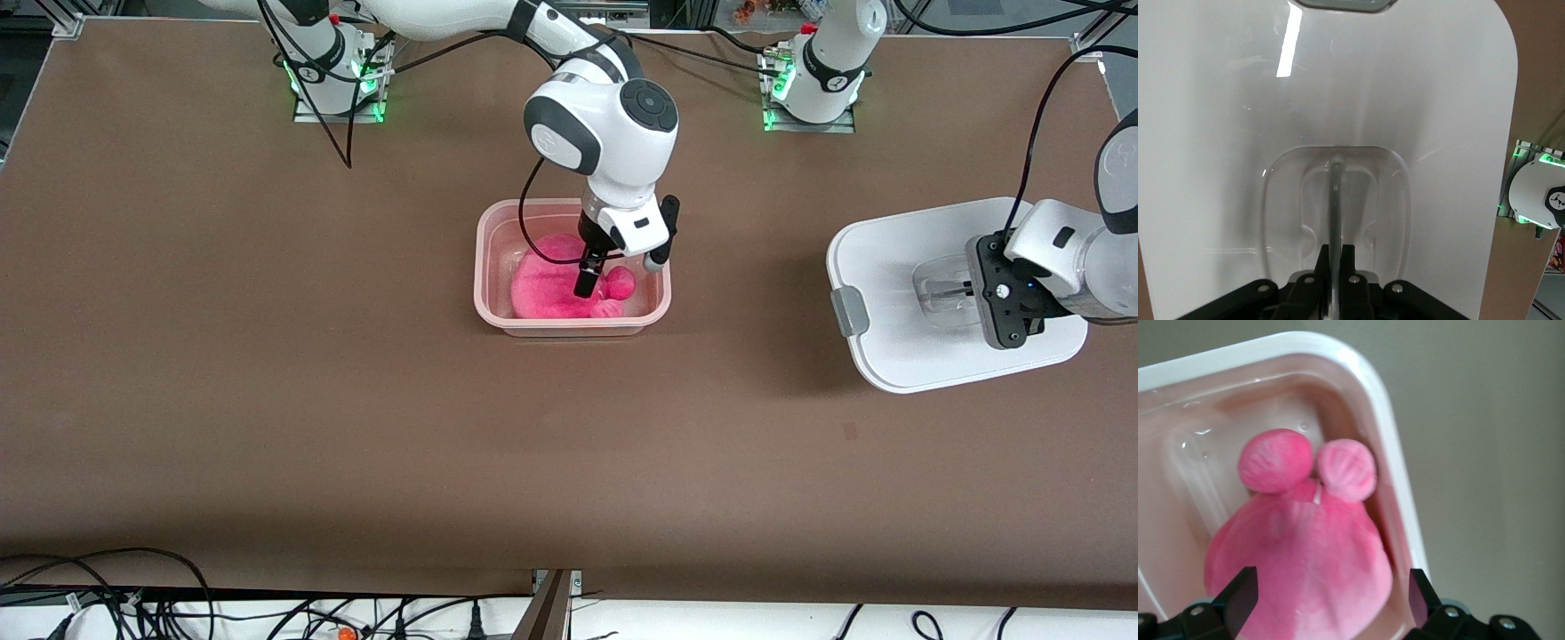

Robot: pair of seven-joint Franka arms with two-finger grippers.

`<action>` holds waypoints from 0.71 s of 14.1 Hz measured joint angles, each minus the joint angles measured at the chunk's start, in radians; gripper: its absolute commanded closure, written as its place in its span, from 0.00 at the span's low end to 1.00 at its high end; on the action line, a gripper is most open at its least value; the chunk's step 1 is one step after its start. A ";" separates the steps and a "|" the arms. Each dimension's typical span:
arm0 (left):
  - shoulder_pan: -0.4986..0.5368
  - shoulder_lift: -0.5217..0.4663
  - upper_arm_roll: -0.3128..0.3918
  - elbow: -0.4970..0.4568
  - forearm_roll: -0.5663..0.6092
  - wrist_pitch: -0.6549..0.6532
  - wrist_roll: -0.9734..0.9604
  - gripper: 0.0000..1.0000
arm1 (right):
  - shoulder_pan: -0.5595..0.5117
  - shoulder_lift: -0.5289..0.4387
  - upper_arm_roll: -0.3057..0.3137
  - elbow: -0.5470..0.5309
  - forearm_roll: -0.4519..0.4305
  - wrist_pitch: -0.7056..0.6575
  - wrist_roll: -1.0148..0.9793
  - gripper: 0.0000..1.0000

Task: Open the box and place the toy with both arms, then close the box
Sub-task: 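Withdraw the right gripper while the left gripper carries the lid over the box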

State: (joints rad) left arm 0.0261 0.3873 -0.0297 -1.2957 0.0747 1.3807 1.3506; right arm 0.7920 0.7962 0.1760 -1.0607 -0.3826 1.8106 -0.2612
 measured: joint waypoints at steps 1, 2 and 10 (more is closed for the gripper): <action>-0.005 0.000 -0.001 0.000 0.000 0.000 0.000 1.00 | -0.015 -0.018 -0.004 0.003 0.023 -0.010 0.005 0.00; -0.015 0.000 -0.004 0.000 0.000 0.000 0.000 1.00 | -0.036 -0.043 -0.009 0.006 0.058 -0.033 0.009 0.00; -0.143 0.004 -0.024 0.000 -0.035 0.004 -0.085 1.00 | -0.397 -0.302 -0.033 -0.014 0.269 -0.256 0.011 0.00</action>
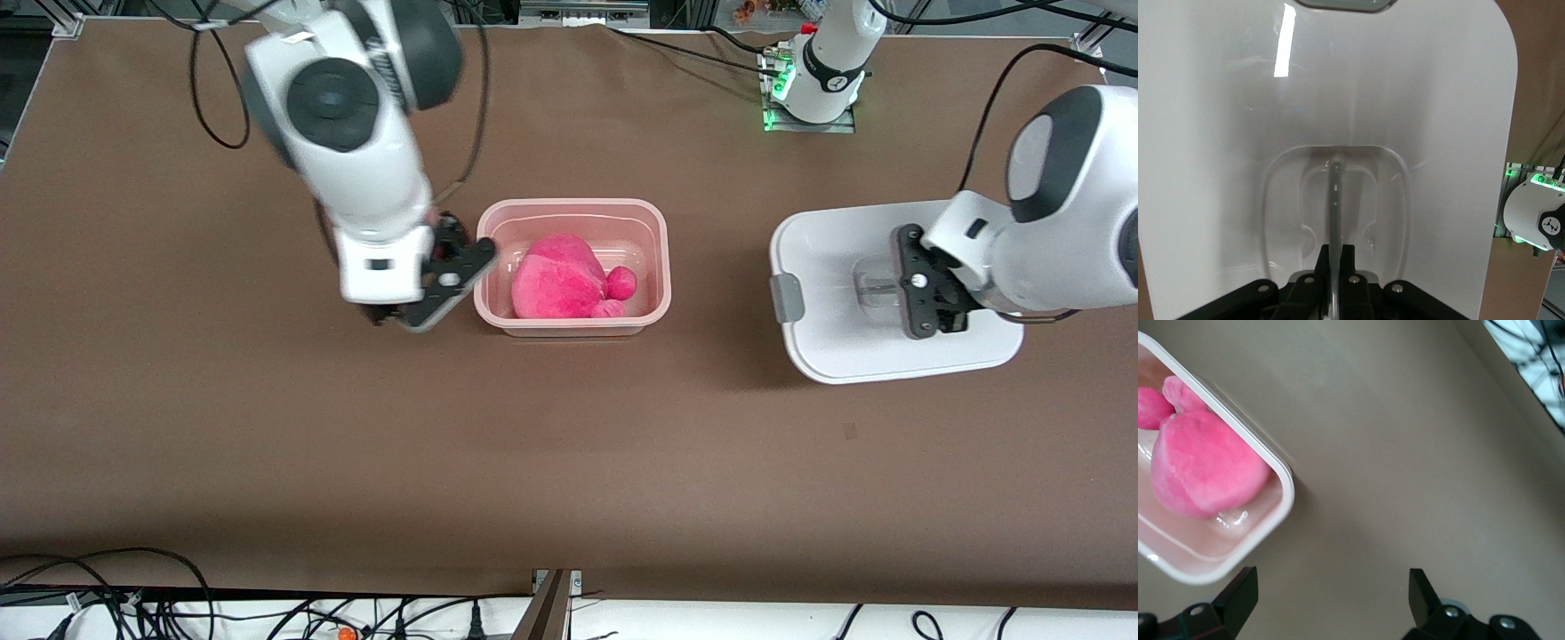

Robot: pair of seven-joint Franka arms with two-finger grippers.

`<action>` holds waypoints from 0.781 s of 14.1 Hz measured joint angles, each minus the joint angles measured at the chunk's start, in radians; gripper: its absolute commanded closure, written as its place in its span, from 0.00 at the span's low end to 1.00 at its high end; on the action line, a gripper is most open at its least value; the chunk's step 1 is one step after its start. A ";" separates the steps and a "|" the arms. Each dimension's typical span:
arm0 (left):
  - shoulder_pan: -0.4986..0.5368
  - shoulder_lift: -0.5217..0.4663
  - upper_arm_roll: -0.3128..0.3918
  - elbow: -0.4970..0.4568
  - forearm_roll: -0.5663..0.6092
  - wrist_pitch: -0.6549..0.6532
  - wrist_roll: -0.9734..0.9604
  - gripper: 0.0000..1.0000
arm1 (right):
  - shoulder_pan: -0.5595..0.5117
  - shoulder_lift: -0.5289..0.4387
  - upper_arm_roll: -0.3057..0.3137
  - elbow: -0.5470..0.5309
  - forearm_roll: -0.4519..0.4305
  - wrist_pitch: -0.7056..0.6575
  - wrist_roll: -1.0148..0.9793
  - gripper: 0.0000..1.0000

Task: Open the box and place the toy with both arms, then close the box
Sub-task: 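Withdraw the right gripper while the left gripper carries the lid over the box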

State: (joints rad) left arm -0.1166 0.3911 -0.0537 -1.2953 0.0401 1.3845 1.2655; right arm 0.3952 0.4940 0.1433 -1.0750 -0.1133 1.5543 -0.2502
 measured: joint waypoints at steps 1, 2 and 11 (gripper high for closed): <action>-0.029 0.001 -0.002 0.000 -0.003 0.007 -0.031 1.00 | -0.033 -0.038 -0.009 -0.032 0.028 -0.007 0.010 0.00; -0.061 0.002 -0.003 0.000 -0.005 0.011 -0.066 1.00 | -0.061 -0.081 -0.023 -0.072 0.050 -0.009 0.032 0.00; -0.427 0.133 -0.012 -0.003 -0.035 0.189 -0.413 1.00 | -0.164 -0.466 -0.161 -0.510 0.127 -0.014 0.405 0.00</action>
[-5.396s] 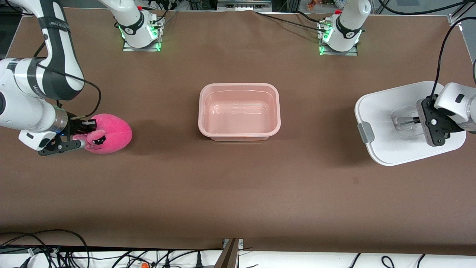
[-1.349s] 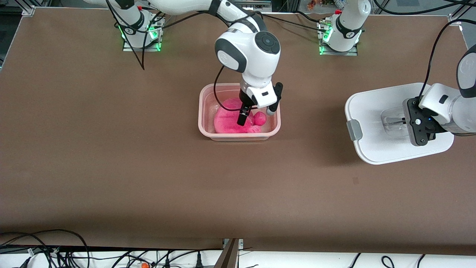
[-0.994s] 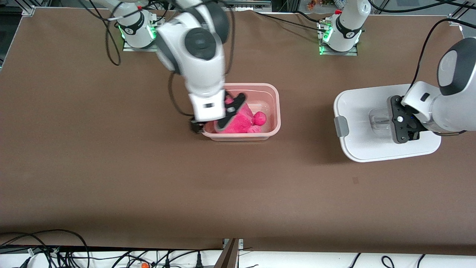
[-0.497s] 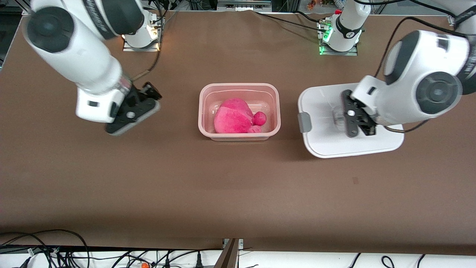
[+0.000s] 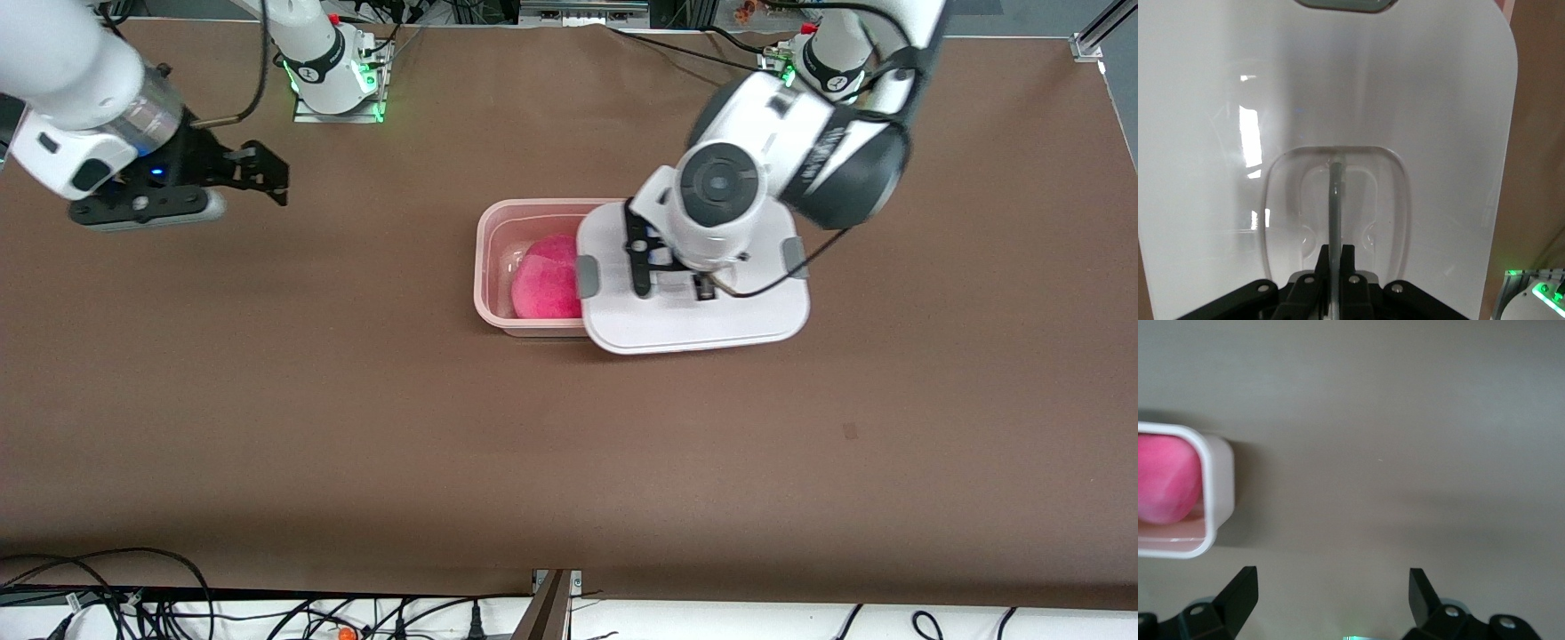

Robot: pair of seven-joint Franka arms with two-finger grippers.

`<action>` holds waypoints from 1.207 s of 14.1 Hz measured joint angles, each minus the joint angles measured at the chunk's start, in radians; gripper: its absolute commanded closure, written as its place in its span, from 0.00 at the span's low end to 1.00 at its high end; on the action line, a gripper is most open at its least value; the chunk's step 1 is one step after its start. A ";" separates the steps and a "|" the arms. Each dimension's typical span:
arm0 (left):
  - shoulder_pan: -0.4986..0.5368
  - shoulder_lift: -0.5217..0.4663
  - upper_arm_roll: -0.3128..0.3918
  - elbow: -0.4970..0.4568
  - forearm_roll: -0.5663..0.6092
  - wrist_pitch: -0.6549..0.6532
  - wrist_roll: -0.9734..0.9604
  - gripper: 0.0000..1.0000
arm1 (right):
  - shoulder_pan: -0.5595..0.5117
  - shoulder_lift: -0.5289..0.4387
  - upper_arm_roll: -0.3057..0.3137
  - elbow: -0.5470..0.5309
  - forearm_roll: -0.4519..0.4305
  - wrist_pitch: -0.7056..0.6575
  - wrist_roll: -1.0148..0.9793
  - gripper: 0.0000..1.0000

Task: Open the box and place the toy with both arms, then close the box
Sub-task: 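Withdraw the right gripper while the left gripper carries the lid over the box, then lower the lid onto the box and press it down with the left gripper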

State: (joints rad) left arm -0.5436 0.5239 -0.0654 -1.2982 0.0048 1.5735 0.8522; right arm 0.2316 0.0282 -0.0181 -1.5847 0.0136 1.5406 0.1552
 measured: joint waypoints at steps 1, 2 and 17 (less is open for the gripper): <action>-0.022 0.018 0.000 0.000 -0.015 0.038 -0.016 1.00 | -0.003 0.001 -0.030 -0.004 0.001 0.000 0.001 0.00; -0.042 0.033 0.001 0.000 -0.021 0.072 -0.031 1.00 | -0.006 0.003 -0.061 -0.006 0.001 0.001 0.001 0.00; -0.201 0.135 0.014 0.004 -0.022 0.251 -0.220 1.00 | -0.003 0.012 -0.133 0.075 -0.032 0.021 -0.130 0.00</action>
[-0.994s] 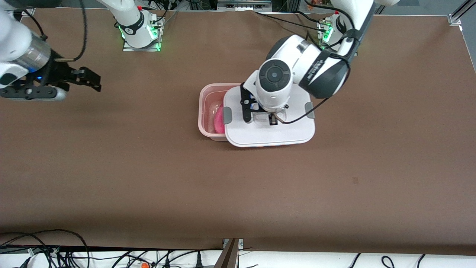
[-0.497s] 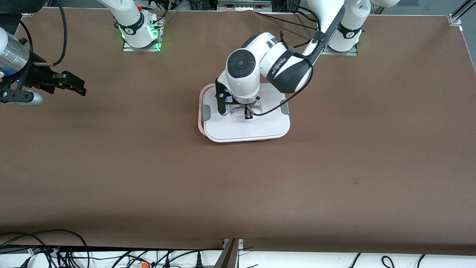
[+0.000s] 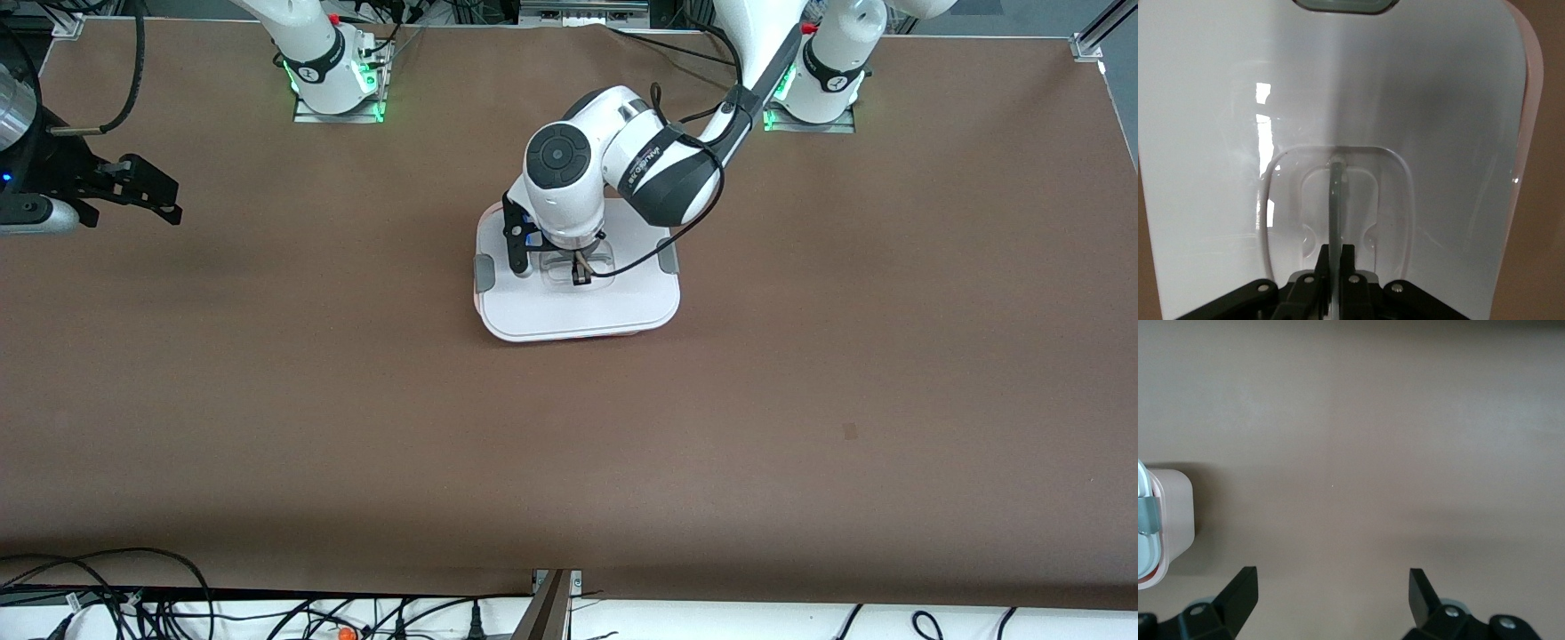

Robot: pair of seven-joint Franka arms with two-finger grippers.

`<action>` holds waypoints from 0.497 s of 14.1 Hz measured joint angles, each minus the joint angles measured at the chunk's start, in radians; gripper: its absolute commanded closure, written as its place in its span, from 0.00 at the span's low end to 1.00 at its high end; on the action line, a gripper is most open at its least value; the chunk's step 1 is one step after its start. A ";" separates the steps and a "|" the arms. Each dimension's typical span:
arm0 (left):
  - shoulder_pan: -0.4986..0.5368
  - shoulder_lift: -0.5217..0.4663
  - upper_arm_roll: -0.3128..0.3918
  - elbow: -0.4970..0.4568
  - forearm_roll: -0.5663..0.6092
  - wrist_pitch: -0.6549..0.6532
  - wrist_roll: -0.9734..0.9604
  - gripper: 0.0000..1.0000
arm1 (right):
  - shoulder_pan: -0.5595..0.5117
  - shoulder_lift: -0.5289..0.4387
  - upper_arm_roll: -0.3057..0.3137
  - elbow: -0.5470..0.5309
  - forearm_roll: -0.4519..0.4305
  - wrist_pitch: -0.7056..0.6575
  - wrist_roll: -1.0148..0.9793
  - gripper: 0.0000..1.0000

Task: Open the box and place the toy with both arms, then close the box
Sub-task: 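Lower the lid onto the box and press it down with the left gripper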

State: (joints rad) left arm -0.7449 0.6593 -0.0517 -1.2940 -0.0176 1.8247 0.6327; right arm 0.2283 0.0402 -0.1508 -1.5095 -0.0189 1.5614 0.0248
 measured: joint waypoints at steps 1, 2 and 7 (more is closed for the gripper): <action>-0.001 0.000 0.000 0.000 0.000 0.000 0.000 1.00 | -0.001 0.001 -0.002 0.000 0.000 0.000 0.000 0.00; -0.004 0.000 0.000 0.000 0.003 0.000 0.000 1.00 | -0.001 0.003 -0.004 0.000 0.001 0.000 -0.001 0.00; -0.036 0.003 0.000 0.000 0.035 0.000 -0.001 1.00 | 0.003 0.003 0.013 0.000 0.001 -0.001 -0.005 0.00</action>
State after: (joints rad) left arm -0.7810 0.6621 -0.0514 -1.2941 0.0171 1.8246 0.6318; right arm 0.2315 0.0436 -0.1381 -1.5094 -0.0178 1.5608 0.0202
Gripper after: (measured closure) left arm 0.930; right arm 0.000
